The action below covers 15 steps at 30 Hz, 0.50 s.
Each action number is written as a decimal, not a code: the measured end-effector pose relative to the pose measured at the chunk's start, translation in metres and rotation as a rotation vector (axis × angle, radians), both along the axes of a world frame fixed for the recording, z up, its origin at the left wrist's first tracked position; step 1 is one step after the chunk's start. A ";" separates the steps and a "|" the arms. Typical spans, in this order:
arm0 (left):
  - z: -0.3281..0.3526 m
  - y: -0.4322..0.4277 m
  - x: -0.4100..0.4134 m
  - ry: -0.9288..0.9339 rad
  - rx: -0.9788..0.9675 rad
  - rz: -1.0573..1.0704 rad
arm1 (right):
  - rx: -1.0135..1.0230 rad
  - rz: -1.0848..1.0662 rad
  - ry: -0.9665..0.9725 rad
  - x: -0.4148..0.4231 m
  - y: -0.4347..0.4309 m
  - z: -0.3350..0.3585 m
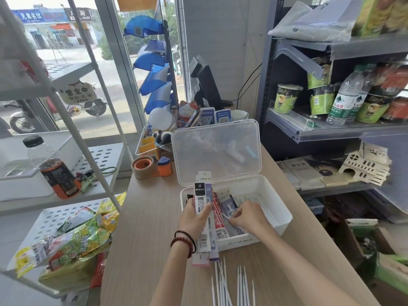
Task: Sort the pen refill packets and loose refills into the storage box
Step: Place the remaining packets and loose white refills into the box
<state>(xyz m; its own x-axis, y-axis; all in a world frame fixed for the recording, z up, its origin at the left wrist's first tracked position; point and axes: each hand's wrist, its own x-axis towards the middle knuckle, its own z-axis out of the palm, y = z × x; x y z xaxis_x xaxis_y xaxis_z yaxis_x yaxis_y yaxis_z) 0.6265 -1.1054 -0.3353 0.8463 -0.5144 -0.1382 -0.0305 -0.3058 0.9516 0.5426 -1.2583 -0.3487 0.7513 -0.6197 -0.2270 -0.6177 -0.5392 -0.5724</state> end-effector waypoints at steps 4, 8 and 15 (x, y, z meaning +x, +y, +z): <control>0.003 0.000 -0.003 -0.004 -0.007 -0.002 | 0.018 0.013 -0.007 -0.002 0.001 0.000; 0.004 0.000 -0.004 -0.010 -0.020 0.003 | -0.004 0.010 0.014 -0.003 0.002 0.002; 0.004 0.001 -0.003 -0.020 -0.032 -0.015 | -0.093 -0.096 0.064 -0.007 -0.007 0.020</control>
